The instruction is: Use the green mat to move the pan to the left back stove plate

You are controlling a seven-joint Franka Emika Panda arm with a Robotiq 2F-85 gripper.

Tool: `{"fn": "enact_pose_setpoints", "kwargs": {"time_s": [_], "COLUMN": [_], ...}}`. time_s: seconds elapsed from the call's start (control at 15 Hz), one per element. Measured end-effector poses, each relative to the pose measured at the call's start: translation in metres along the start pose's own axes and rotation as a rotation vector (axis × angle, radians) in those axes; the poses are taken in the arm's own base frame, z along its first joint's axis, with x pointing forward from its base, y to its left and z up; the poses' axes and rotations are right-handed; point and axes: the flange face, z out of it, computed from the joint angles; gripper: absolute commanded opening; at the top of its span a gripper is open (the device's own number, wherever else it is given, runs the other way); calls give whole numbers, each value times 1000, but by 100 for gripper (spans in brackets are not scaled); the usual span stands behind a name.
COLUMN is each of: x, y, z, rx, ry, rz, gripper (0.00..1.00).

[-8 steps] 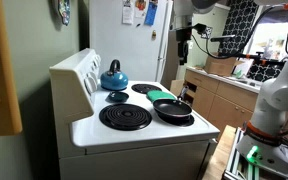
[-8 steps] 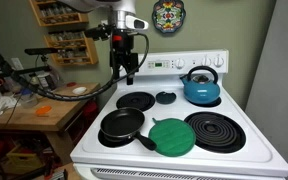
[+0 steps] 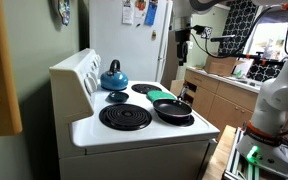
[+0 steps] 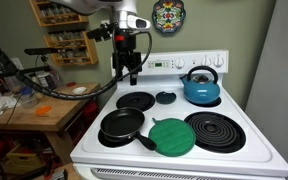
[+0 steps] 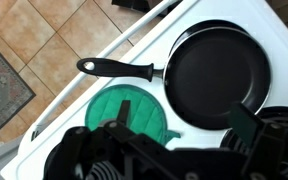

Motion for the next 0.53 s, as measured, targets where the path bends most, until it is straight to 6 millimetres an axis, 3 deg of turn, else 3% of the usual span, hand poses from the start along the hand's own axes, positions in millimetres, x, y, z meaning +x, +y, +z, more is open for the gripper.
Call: {"fn": "enact_pose_setpoints", "kwargs": {"time_s": [0.2, 0.33, 0.4, 0.53], "x": [30, 60, 69, 71], "y": [5, 4, 4, 4], "z": [16, 39, 50, 51], "rx": [-128, -174, -172, -170], "ry": [20, 55, 46, 43], "rz": [35, 64, 63, 62], "gripper": [100, 100, 100, 100]}}
